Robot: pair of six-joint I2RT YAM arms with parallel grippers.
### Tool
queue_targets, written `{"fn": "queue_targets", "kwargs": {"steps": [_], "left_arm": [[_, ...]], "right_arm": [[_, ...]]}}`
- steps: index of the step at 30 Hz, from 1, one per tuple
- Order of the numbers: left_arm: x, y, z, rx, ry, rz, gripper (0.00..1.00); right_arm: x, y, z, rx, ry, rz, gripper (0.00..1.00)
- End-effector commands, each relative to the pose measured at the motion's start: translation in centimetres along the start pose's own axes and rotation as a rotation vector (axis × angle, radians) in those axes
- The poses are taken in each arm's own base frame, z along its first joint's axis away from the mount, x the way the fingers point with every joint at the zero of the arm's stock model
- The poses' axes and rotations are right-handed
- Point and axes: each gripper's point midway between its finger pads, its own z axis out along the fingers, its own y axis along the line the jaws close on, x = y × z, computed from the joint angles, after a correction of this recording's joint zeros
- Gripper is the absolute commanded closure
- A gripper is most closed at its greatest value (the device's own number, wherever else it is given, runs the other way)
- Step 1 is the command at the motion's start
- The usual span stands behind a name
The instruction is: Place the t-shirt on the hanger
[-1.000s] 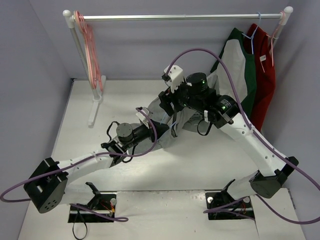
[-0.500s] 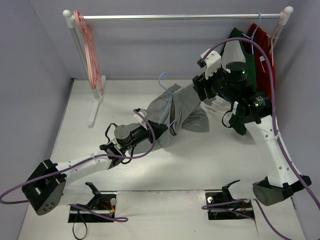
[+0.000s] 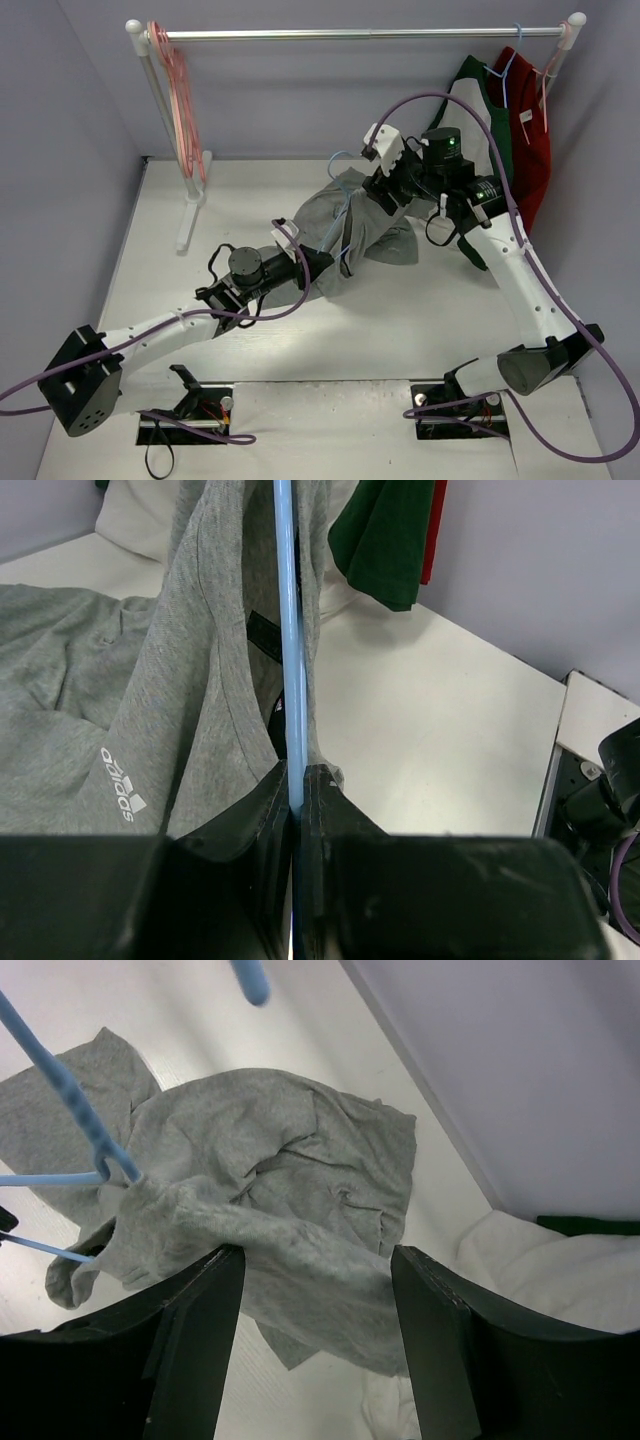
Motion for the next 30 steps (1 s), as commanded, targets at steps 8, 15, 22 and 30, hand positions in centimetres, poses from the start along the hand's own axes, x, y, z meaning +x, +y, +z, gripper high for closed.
{"fn": "queue_targets", "kwargs": {"steps": [8,15,22,30], "left_arm": [[-8.0,-2.4,0.0,0.11,-0.091,0.162,1.0],[-8.4,-1.0,0.2,0.093,-0.016,0.154,1.0],[-10.1,5.1,-0.5,-0.153,0.052,0.102,0.69],[-17.5,10.1,-2.7,-0.446,-0.005,0.166,0.31]], "right_arm": [[-1.9,1.0,1.1,-0.07,-0.13,-0.1,0.46],[-2.8,1.0,0.8,-0.044,-0.195,-0.132,0.85],[-2.6,0.4,-0.7,0.037,-0.202,-0.172,1.0],[0.0,-0.5,-1.4,0.14,-0.139,-0.176,1.0]]}}
